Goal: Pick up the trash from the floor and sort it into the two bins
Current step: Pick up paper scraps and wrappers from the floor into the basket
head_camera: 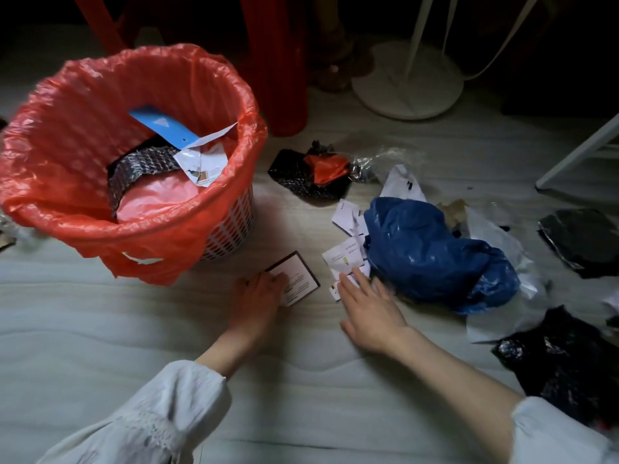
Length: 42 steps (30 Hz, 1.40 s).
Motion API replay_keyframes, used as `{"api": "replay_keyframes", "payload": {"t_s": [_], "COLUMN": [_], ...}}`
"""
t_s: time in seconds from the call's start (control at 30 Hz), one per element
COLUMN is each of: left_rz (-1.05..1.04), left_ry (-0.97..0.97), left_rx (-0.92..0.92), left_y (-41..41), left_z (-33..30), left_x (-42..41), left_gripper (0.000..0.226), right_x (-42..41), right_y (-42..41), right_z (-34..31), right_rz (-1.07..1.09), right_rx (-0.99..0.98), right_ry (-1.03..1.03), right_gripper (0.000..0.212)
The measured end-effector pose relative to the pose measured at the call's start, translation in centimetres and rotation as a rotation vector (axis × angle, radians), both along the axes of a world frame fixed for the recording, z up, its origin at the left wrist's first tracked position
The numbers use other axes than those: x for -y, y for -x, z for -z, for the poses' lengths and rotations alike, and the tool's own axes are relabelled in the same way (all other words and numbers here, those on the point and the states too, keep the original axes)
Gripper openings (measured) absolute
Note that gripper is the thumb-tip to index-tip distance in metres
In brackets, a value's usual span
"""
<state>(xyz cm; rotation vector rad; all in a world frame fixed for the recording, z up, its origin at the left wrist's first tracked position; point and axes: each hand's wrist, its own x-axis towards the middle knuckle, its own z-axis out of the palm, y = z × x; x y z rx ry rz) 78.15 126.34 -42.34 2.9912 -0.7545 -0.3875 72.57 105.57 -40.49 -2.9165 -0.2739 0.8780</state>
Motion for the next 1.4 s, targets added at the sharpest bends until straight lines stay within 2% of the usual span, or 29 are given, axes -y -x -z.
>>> {"api": "replay_keyframes", "payload": {"t_s": [0.1, 0.13, 0.2, 0.27, 0.3, 0.37, 0.43, 0.47, 0.53, 0.6, 0.67, 0.73, 0.77, 0.87, 1.07, 1.17, 1.23, 1.33, 1.4], "left_rz": [-0.013, -0.042, -0.061, -0.047, -0.026, -0.016, 0.004, 0.008, 0.038, 0.067, 0.070, 0.043, 0.025, -0.052, -0.170, -0.186, -0.172, -0.119, -0.058], "left_ry": [-0.010, 0.043, 0.021, -0.014, -0.010, 0.060, 0.108, 0.101, 0.138, 0.150, 0.150, 0.157, 0.164, 0.175, 0.219, 0.220, 0.259, 0.395, 0.520], "left_rx": [-0.059, -0.112, -0.188, -0.216, -0.204, -0.166, -0.083, -0.066, -0.056, 0.003, 0.028, 0.046, 0.049, 0.037, -0.046, -0.061, -0.017, 0.058, 0.165], "left_y": [1.2, 1.6, 2.2, 2.4, 2.6, 2.8, 2.8, 2.6, 2.3, 2.1, 2.0, 2.2, 2.2, 2.3, 3.0, 3.4, 3.5, 3.1, 2.5], "left_z": [-0.1, -0.5, -1.0, -1.0, -0.8, -0.8, -0.7, -1.1, -1.4, -1.7, -1.7, -1.8, -2.0, -2.7, -4.7, -5.6, -6.0, -7.5, -9.3], "left_x": [-0.4, -0.3, -0.3, -0.6, -0.9, -1.5, -2.0, -2.2, -2.3, -2.5, -2.9, -3.0, -3.0, -2.8, -2.4, -2.3, -2.2, -1.4, -0.4], "left_gripper": [0.057, 0.054, 0.052, 0.053, 0.052, 0.049, 0.046, 0.051, 0.057, 0.045, 0.055, 0.060, 0.060, 0.053, 0.044, 0.029, 0.029, 0.040, 0.035], "right_x": [-0.9, -1.2, -1.7, -1.8, -1.8, -1.5, -1.3, -1.1, -0.6, -0.2, 0.1, 0.2, 0.1, 0.1, 0.3, -0.6, -0.4, 0.2, 0.7], "right_y": [2.2, 2.8, 3.7, 3.4, 2.9, 1.3, -0.1, -0.7, -1.8, -2.5, -2.9, -2.6, -2.4, -2.0, -0.3, 0.3, 0.5, -0.1, -0.9], "right_z": [-0.3, -0.2, -0.3, -0.4, -0.6, -0.9, -0.9, -0.7, -0.3, 0.2, 0.8, 2.8, 3.0, 3.8, 3.1, -0.4, -1.8, -4.1, -6.2], "right_rz": [-0.056, -0.075, -0.134, -0.158, -0.125, -0.067, -0.071, -0.087, -0.104, -0.127, -0.187, -0.208, -0.210, -0.277, -0.289, -0.159, 0.036, 0.534, 0.844], "right_rx": [-0.029, -0.031, 0.093, 0.278, 0.344, 0.375, 0.256, 0.196, 0.142, 0.156, 0.171, 0.306, 0.324, 0.395, 0.450, 0.417, 0.344, 0.362, 0.431], "right_ry": [-0.045, -0.058, -0.094, -0.110, -0.096, -0.038, 0.019, 0.050, 0.106, 0.119, 0.158, 0.190, 0.209, 0.229, 0.168, 0.073, -0.045, -0.336, -0.541], "right_gripper": [0.067, 0.065, 0.053, 0.030, 0.029, 0.049, 0.076, 0.083, 0.079, 0.076, 0.071, 0.041, 0.033, 0.044, 0.035, 0.019, 0.025, 0.017, 0.031]}}
